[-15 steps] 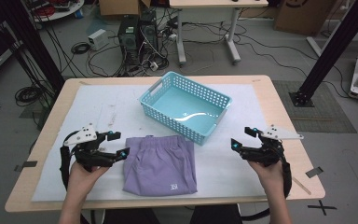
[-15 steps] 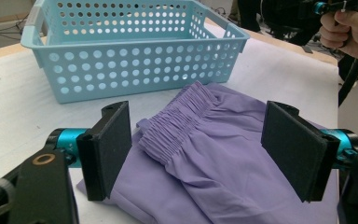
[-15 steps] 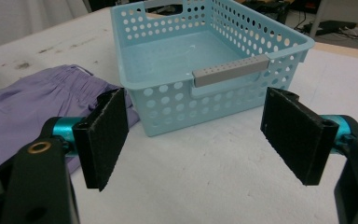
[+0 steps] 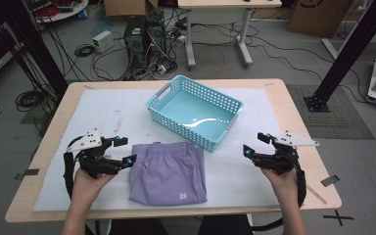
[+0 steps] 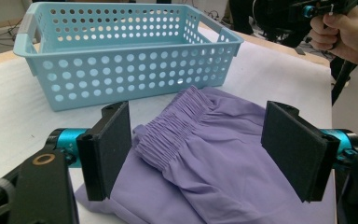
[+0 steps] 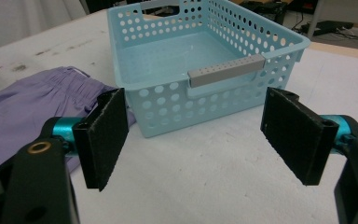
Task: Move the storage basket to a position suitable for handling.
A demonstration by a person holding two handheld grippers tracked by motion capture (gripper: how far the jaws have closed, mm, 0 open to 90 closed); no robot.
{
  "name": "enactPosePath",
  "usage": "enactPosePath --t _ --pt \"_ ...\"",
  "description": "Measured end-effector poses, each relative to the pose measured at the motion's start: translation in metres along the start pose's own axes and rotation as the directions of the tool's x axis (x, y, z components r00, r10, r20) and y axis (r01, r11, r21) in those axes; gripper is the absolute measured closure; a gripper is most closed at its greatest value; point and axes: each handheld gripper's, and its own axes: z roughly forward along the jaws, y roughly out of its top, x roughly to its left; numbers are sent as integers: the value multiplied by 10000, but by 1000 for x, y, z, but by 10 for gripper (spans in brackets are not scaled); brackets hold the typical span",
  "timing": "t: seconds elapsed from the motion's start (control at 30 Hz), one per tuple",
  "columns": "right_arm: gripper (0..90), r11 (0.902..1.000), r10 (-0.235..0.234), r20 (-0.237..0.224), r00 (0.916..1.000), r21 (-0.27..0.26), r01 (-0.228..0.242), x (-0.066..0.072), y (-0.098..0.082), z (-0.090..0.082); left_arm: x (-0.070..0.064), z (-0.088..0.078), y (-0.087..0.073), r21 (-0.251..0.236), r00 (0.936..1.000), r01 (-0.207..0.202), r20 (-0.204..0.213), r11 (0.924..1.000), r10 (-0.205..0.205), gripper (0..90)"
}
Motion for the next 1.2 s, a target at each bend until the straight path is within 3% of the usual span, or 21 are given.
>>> enactPosePath --t 0.17,0.37,0.5,0.8,0.97,1.0,1.1,1.13,1.2 --pt "233 10000 75 67 9999 -50 -74 2 -1 2 11 6 7 -530 9997 22 264 9986 -8 244" --pt "220 10000 14 -34 10000 -29 -14 7 -3 14 28 19 23 -668 9990 -256 346 9974 280 244" --pt "216 9999 -102 -73 9999 37 102 12 -4 20 46 31 28 -473 9993 -318 159 9984 326 244" --pt "208 9994 -237 292 9993 256 230 29 -7 39 98 65 30 375 9995 184 -252 9991 -175 244" --pt "208 9983 -372 765 9964 481 336 41 -8 57 113 77 23 -175 9950 58 -994 9998 -75 240" --pt "208 9973 -431 971 9943 626 372 45 -7 66 114 79 21 -176 9948 48 -1021 9998 -66 247" --pt "208 9960 -356 994 9944 854 271 49 -8 76 119 84 19 -114 9944 25 -1052 9999 -37 260" --pt "208 9954 -327 996 9945 934 234 49 -8 78 122 87 21 190 9972 174 -737 9997 -159 263" --pt "208 9930 -233 966 9950 1176 118 51 -9 86 126 93 26 577 9977 277 -636 9980 -240 261"
